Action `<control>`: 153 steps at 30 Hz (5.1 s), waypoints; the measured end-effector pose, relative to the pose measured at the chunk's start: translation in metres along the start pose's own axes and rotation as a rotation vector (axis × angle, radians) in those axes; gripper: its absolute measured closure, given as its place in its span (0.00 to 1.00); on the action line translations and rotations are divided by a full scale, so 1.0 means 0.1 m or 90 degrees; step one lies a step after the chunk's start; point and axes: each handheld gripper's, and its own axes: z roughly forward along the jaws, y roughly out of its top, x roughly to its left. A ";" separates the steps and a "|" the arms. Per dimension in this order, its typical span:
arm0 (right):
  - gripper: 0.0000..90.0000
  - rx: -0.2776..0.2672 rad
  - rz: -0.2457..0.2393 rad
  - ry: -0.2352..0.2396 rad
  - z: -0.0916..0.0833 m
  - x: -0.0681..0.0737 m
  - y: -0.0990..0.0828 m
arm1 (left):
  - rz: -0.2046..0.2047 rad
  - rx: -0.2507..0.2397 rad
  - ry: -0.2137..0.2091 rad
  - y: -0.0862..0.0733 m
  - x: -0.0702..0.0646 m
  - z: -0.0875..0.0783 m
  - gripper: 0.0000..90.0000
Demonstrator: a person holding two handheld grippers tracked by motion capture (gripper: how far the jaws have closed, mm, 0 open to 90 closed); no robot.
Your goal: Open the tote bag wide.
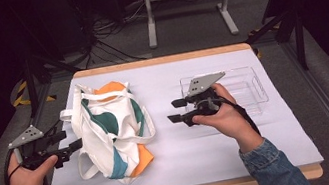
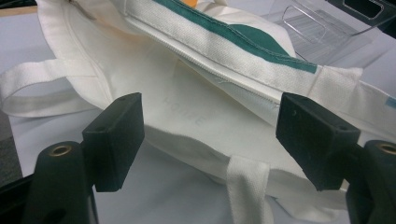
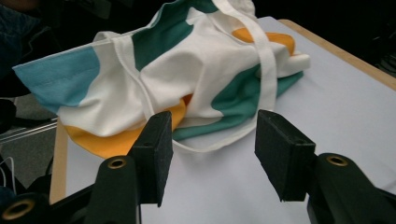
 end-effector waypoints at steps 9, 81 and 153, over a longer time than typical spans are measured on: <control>0.50 0.006 -0.028 0.045 0.30 0.17 0.05 | -0.010 -0.006 0.007 -0.06 -0.02 -0.08 0.26; 0.97 -0.097 -0.104 -0.002 0.28 0.34 0.13 | 0.058 0.067 -0.079 -0.13 -0.14 -0.02 0.24; 0.97 -0.051 -0.011 -0.094 -0.65 0.35 -0.54 | 0.124 -0.063 -0.128 0.17 -0.12 -0.19 0.92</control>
